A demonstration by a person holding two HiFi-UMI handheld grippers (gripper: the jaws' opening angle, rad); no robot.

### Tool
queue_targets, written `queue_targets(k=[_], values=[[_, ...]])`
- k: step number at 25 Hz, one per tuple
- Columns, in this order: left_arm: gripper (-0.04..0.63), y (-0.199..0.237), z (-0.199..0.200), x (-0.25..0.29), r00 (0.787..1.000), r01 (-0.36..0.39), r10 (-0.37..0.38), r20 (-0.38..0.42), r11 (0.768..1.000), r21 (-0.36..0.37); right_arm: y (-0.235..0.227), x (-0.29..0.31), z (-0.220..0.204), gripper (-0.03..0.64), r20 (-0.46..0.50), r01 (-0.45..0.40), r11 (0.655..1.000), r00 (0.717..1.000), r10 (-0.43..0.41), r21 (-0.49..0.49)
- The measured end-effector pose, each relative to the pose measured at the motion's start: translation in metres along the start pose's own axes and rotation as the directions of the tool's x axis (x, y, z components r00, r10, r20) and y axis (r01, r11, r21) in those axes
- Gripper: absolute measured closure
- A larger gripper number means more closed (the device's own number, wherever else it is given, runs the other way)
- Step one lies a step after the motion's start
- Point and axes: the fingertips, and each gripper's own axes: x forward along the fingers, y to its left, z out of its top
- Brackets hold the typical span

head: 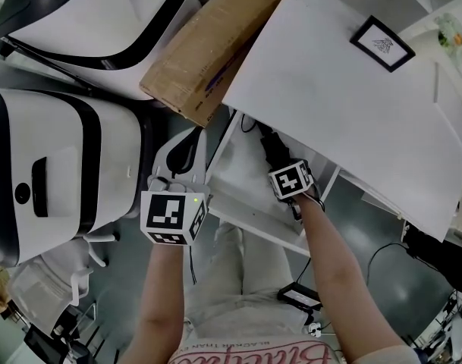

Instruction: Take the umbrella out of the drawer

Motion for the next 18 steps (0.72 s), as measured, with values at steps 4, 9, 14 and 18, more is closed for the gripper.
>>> queue_targets(k=[4, 9, 14, 18], values=[[0.586, 0.000, -0.003, -0.002, 1.000, 0.002, -0.002, -0.006, 1.000, 0.005, -0.001, 0.001, 0.000, 0.345, 0.013, 0.020, 1.000, 1.000, -0.020, -0.002], [0.586, -0.003, -0.007, -0.004, 1.000, 0.010, -0.010, -0.016, 1.000, 0.001, -0.003, -0.001, 0.000, 0.368, 0.003, 0.033, 0.999, 0.999, -0.033, -0.004], [0.586, -0.003, -0.002, -0.008, 1.000, 0.021, -0.021, -0.009, 1.000, 0.018, 0.001, -0.007, -0.002, 0.379, -0.001, 0.044, 0.998, 0.999, -0.044, -0.041], [0.586, -0.002, 0.003, -0.014, 1.000, 0.022, -0.022, 0.001, 1.000, 0.020, 0.007, -0.018, 0.000, 0.379, 0.020, 0.035, 0.999, 0.999, -0.034, -0.041]])
